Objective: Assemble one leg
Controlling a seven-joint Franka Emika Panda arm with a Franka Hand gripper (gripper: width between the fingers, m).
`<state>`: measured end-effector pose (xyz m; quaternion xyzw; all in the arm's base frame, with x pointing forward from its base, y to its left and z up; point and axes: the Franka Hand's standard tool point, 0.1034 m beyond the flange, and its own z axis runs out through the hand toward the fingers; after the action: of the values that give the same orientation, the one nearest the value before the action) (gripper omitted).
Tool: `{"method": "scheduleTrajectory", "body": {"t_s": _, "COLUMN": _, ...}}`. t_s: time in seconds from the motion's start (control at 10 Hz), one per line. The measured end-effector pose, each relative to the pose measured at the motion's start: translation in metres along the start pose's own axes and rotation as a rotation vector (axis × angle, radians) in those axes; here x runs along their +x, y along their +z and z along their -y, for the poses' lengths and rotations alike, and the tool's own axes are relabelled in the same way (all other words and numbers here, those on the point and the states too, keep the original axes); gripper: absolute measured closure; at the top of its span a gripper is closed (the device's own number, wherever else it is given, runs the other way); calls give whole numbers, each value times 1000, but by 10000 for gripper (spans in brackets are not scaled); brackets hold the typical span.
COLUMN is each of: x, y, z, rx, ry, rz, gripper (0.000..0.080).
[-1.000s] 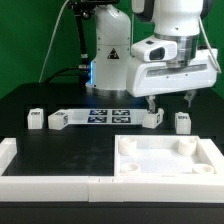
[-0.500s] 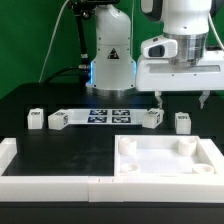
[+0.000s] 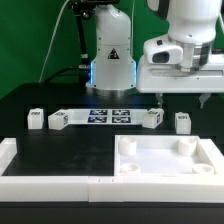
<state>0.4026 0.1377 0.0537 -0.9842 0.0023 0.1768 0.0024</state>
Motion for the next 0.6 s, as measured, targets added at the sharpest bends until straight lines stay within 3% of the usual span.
{"method": "scheduleTrajectory", "body": {"t_s": 0.3, "x": 5, "y": -3, "z": 2, "rx": -6, "ry": -26, "rz": 260, "gripper": 151}}
{"method": "scheduleTrajectory", "body": {"t_s": 0.6, "x": 8, "y": 6, "z": 1, "rx": -3, "ry": -28, "rz": 509, "gripper": 151}}
